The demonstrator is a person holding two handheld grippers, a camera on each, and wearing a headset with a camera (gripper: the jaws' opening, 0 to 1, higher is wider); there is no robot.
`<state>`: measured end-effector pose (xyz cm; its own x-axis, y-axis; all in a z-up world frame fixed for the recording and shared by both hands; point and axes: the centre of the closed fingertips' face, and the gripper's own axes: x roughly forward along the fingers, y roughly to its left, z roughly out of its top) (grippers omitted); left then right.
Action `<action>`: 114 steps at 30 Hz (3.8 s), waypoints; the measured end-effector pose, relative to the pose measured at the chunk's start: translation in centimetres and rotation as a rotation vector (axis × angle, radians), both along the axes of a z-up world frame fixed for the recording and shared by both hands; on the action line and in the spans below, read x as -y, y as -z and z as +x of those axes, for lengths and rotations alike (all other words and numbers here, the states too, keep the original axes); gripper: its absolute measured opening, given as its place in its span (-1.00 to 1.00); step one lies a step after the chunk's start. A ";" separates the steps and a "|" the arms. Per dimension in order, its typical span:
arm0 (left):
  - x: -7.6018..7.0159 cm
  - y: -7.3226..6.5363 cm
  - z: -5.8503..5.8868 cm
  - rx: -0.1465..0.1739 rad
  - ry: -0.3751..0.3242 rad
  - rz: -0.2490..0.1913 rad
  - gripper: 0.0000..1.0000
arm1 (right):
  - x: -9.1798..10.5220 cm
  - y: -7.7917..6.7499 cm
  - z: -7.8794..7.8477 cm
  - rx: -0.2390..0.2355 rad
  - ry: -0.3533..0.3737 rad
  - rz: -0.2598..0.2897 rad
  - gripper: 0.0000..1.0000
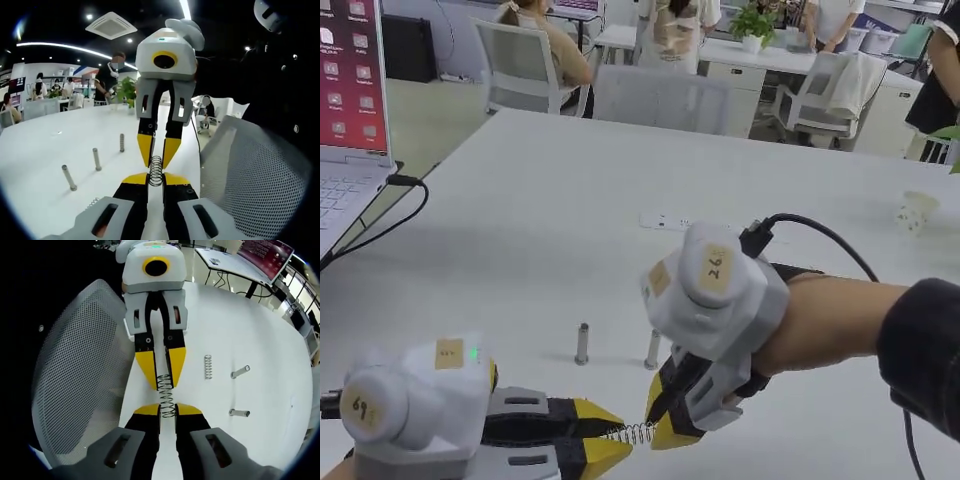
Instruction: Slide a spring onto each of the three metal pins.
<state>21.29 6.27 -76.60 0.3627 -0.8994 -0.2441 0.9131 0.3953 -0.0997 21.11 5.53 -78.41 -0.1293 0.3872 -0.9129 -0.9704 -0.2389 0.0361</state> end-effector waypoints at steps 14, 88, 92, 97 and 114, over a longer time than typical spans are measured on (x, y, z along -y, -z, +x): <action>0.1 -0.6 -0.1 -0.002 0.007 -0.020 -0.95 | 0.5 0.9 0.0 -0.021 0.023 0.015 -0.82; -1.6 1.3 1.4 -0.016 -0.084 -0.001 -0.39 | 0.0 -2.1 1.6 0.024 0.070 0.005 -0.84; -2.4 1.3 1.8 -0.013 -0.108 -0.004 -0.27 | 0.4 -2.3 2.1 0.026 0.085 0.005 -0.84; -3.7 1.5 2.6 -0.011 -0.163 -0.007 -0.04 | 0.7 -2.6 2.5 0.032 0.101 0.011 -0.84; -6.3 1.5 3.5 0.005 -0.264 -0.009 0.37 | 2.7 -4.3 5.6 0.083 0.154 -0.004 -0.84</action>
